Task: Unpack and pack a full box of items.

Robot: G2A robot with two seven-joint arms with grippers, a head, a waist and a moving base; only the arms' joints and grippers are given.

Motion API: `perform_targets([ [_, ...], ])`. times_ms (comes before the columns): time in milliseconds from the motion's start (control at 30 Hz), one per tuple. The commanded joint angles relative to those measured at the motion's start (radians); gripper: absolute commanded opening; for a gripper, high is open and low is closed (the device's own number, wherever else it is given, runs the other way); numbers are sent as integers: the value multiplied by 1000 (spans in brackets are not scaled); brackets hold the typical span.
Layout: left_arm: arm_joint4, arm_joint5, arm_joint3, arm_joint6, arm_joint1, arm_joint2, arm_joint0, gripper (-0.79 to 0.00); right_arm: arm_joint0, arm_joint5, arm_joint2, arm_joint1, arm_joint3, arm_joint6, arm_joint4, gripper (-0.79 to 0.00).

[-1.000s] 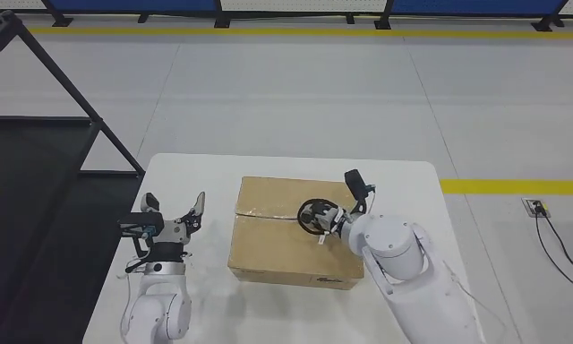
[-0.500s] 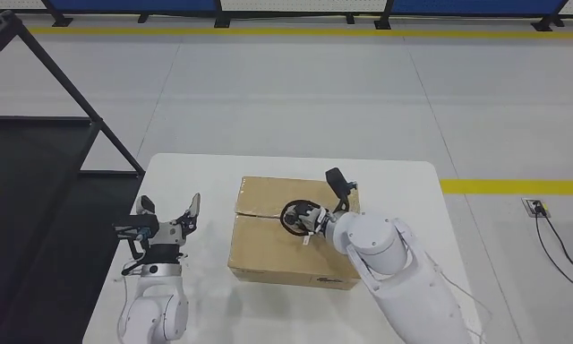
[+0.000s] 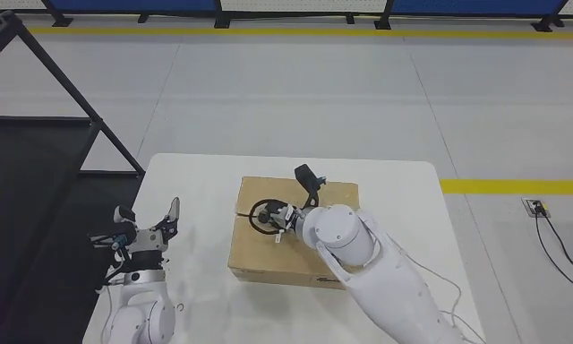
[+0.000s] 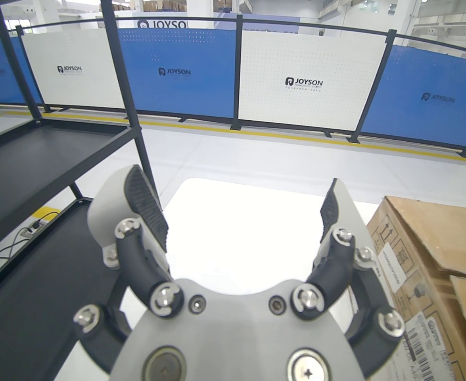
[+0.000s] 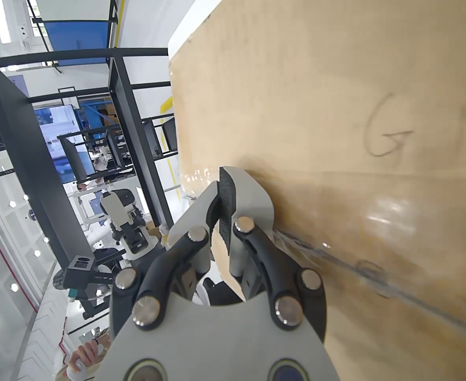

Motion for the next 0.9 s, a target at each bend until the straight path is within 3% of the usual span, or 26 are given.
perform_targets([
  [0, -3, -2, -2, 0, 1, -5, 2, 0, 11, -14, -13, -8, 15, -8, 12, -785],
  [367, -5, -9, 1, -8, 2, -11, 3, 0, 41, -18, -32, -30, 55, -23, 29, -785],
  [867, 11, -20, 18, -23, 1, 22, -29, 0, -154, 110, 158, 58, -209, 94, -158, -785],
])
